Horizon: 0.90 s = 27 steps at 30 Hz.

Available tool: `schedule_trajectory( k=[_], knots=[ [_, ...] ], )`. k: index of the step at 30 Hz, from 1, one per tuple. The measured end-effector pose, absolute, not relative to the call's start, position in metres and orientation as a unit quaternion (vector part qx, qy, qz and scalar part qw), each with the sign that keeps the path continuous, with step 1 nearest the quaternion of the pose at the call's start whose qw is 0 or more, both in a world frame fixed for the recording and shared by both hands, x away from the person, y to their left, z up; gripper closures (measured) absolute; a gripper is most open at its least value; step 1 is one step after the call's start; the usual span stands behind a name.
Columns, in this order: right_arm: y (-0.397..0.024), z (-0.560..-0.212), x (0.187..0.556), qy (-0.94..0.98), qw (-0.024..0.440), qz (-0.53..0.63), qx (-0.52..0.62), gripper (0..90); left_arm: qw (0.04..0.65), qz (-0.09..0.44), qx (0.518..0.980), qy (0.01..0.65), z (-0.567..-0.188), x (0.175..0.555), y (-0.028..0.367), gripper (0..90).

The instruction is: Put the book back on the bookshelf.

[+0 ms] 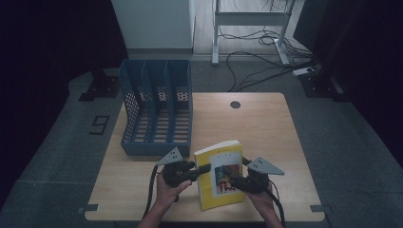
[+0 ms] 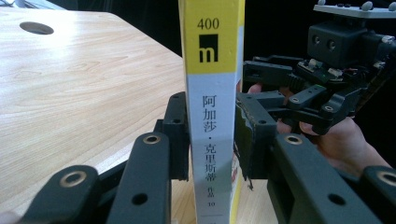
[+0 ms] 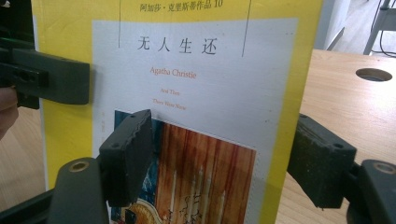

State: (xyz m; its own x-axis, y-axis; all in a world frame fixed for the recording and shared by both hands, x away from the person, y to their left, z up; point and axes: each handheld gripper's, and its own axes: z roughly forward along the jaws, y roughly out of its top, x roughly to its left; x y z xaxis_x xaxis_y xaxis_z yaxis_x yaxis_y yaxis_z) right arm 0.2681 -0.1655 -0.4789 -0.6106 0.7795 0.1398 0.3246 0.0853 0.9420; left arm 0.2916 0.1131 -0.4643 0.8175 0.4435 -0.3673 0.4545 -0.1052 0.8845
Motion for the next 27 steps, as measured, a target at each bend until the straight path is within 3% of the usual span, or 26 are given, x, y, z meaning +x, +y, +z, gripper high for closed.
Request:
schedule_trajectory(
  k=[9, 17, 27],
  knots=[
    [-0.165, -0.478, 0.268, 0.708, 0.212, 0.550, 0.390, 26.9, 0.591, -0.002, 0.749, 0.300, -0.459, 0.292, 0.111, 75.1],
    [-0.169, -0.473, 0.266, 0.695, 0.225, 0.562, 0.388, 27.0, 0.595, 0.045, 0.756, 0.270, -0.445, 0.285, 0.104, 75.4],
    [-0.163, -0.472, 0.263, 0.698, 0.237, 0.563, 0.372, 28.1, 0.598, 0.024, 0.753, 0.275, -0.451, 0.286, 0.114, 73.4]
  ],
)
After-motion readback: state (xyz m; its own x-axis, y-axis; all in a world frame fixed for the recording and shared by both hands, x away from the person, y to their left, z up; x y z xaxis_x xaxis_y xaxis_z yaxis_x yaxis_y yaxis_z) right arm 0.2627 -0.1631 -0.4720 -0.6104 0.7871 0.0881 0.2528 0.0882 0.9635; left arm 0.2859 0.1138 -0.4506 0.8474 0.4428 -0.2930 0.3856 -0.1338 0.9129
